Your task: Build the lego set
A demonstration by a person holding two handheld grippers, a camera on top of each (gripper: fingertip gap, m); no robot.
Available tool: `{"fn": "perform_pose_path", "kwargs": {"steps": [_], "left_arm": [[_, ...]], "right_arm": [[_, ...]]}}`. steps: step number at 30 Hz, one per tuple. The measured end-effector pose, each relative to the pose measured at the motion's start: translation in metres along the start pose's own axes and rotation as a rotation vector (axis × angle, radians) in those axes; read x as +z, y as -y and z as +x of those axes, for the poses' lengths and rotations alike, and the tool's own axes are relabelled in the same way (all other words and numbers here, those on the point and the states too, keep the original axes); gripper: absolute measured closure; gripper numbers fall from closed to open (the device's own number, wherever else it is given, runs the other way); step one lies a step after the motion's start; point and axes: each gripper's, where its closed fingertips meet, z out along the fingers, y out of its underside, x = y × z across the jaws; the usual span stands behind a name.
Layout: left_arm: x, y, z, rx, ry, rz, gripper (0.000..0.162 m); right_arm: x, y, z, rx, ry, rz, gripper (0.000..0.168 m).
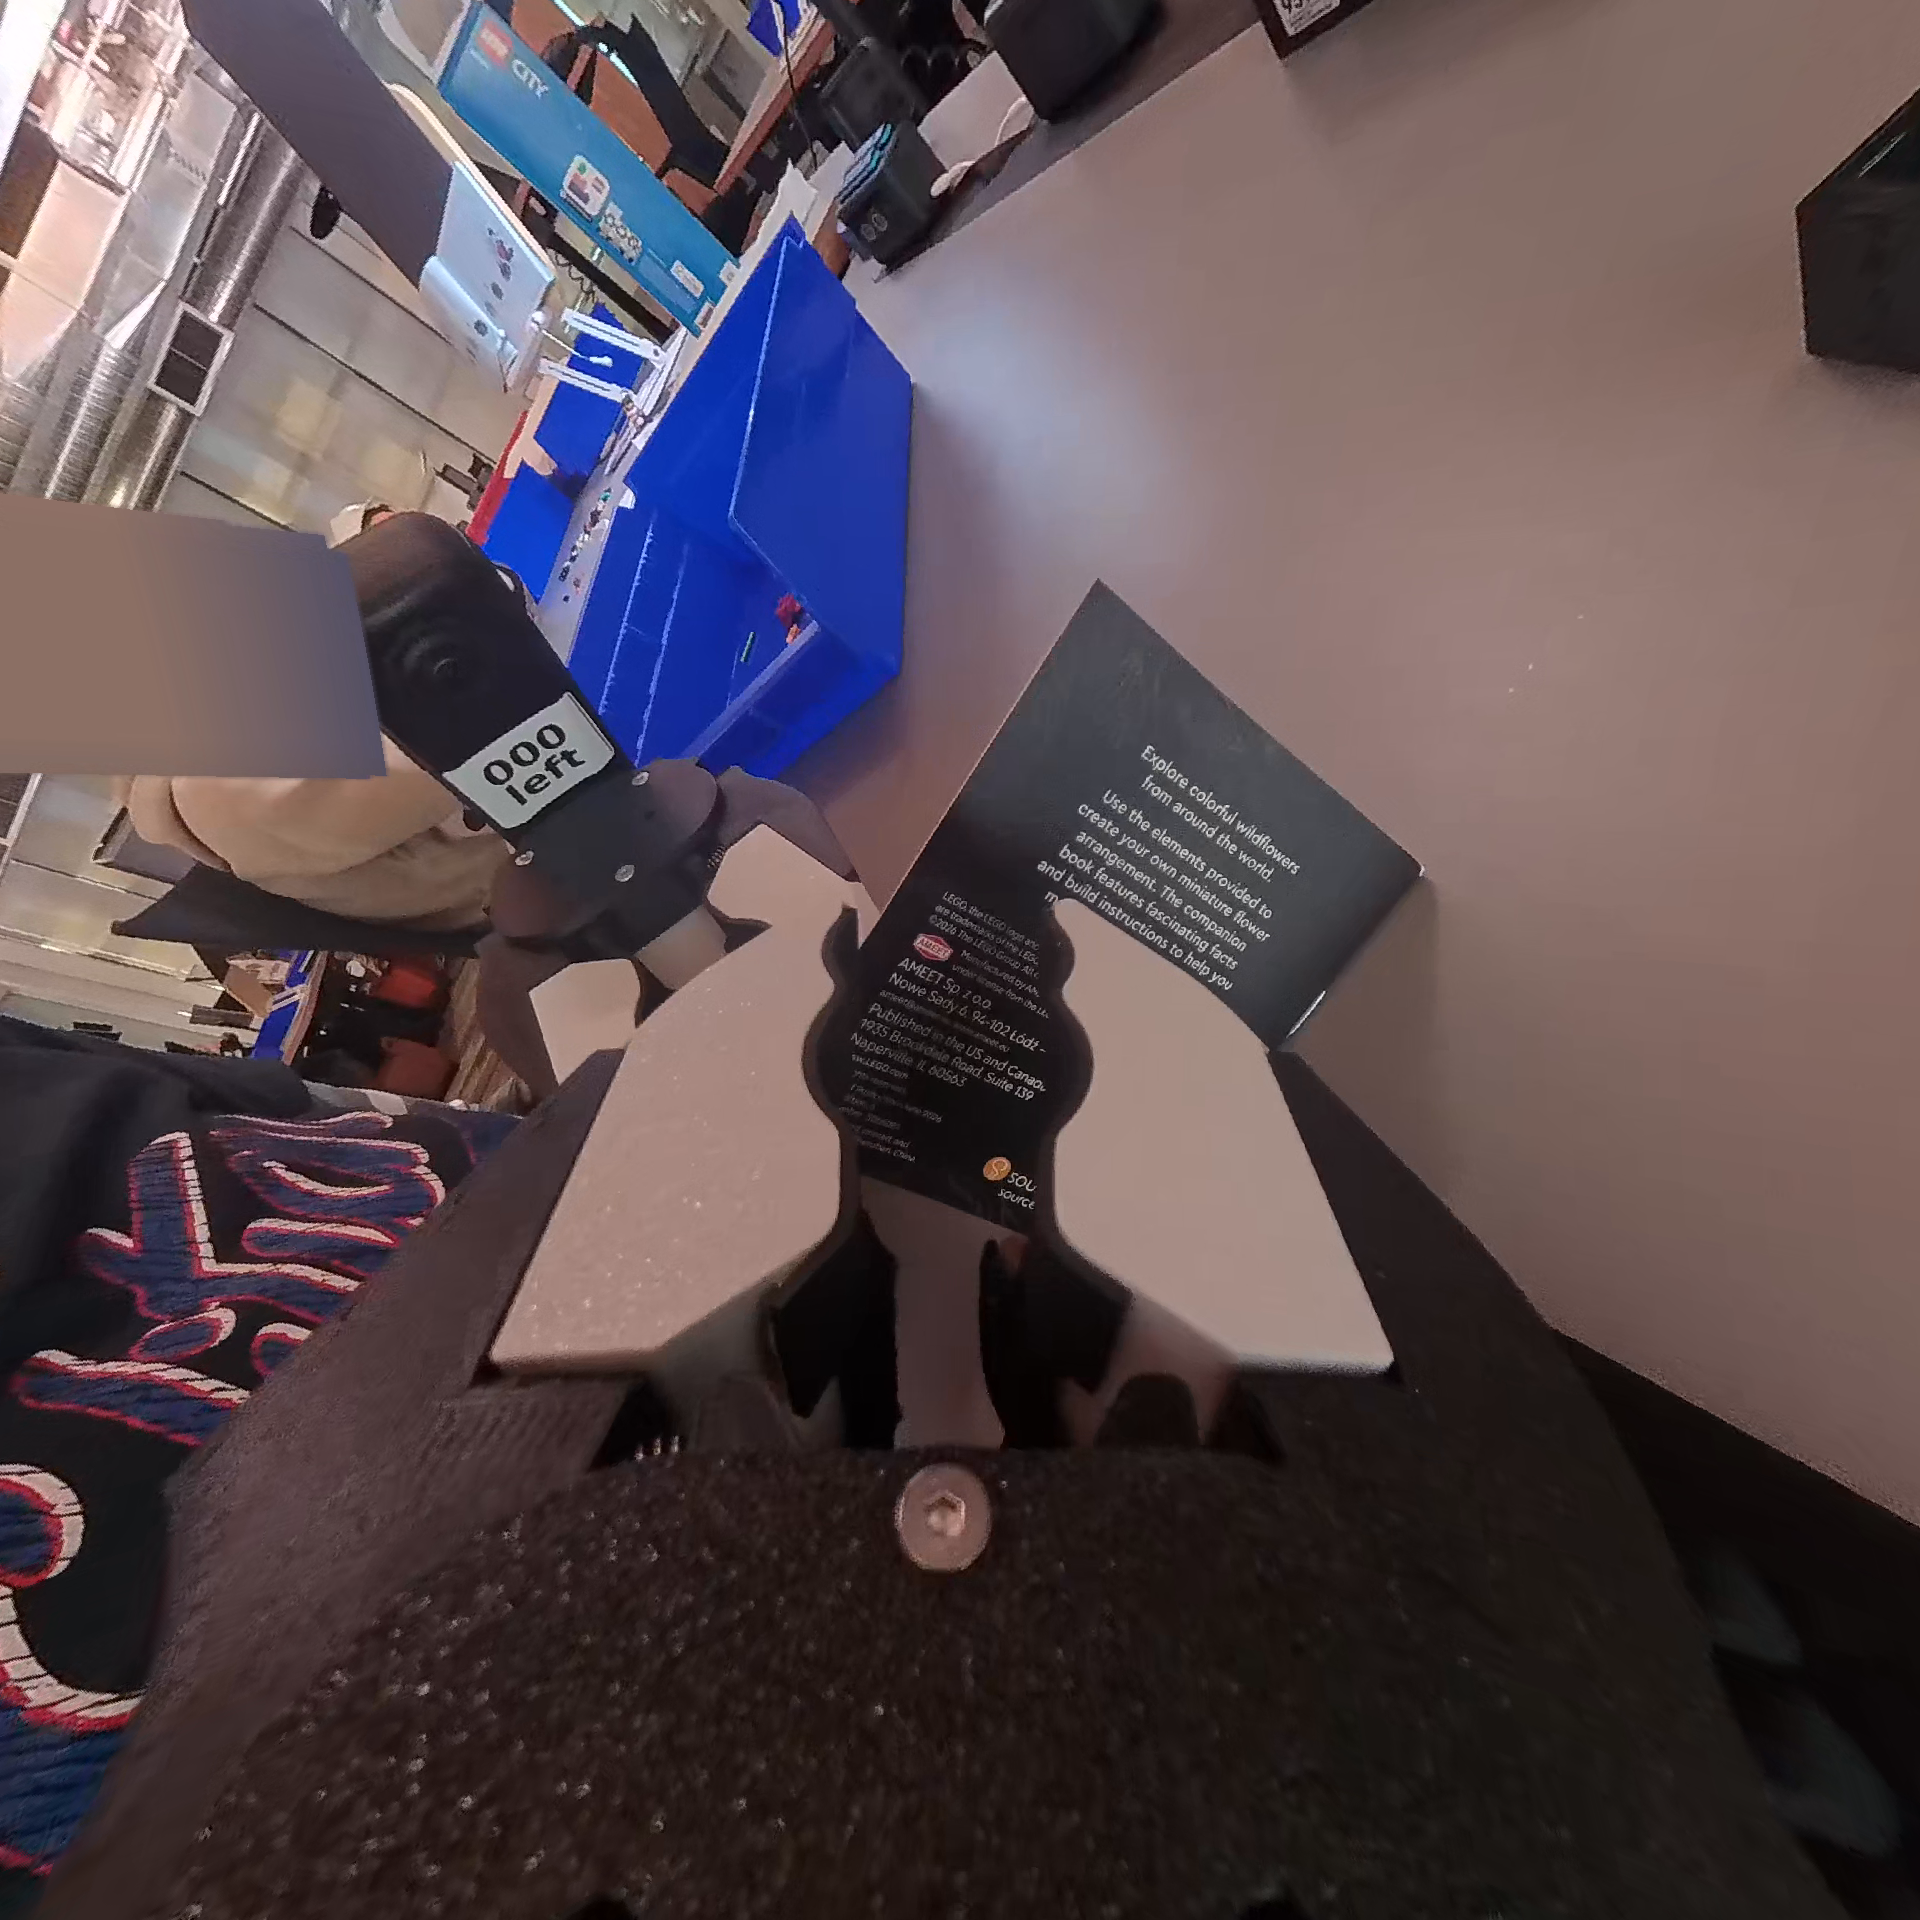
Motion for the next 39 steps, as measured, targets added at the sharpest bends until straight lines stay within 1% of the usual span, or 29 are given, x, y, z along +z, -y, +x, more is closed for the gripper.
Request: {"fn": "perform_pose_path", "kwargs": {"steps": [10,16,20,23,30,39], "left_arm": [[-0.0004,-0.0003,-0.0004,-0.017,-0.004,0.010,0.120],[0.0006,-0.0011,0.0013,-0.009,-0.006,0.001,0.120],[0.0014,-0.0013,0.0022,-0.006,-0.008,-0.001,0.120],[0.0011,-0.0010,0.0021,-0.009,-0.009,0.003,0.120],[0.0004,-0.0014,0.0019,-0.022,-0.015,0.005,0.120],[0.0010,-0.0020,0.0022,-0.024,-0.017,0.001,0.120]], "right_arm": [[-0.0019,-0.0001,-0.0001,0.031,0.033,0.016,0.142],[-0.0014,-0.0007,0.0004,0.036,0.026,0.017,0.134],[-0.0003,-0.0019,0.0024,0.024,0.008,0.004,0.134],[-0.0006,-0.0013,0.0008,0.031,0.026,0.010,0.139],[-0.0015,-0.0021,0.0019,0.052,0.042,0.019,0.138],[-0.0026,-0.0023,0.0025,0.016,0.013,-0.005,0.138]]}}
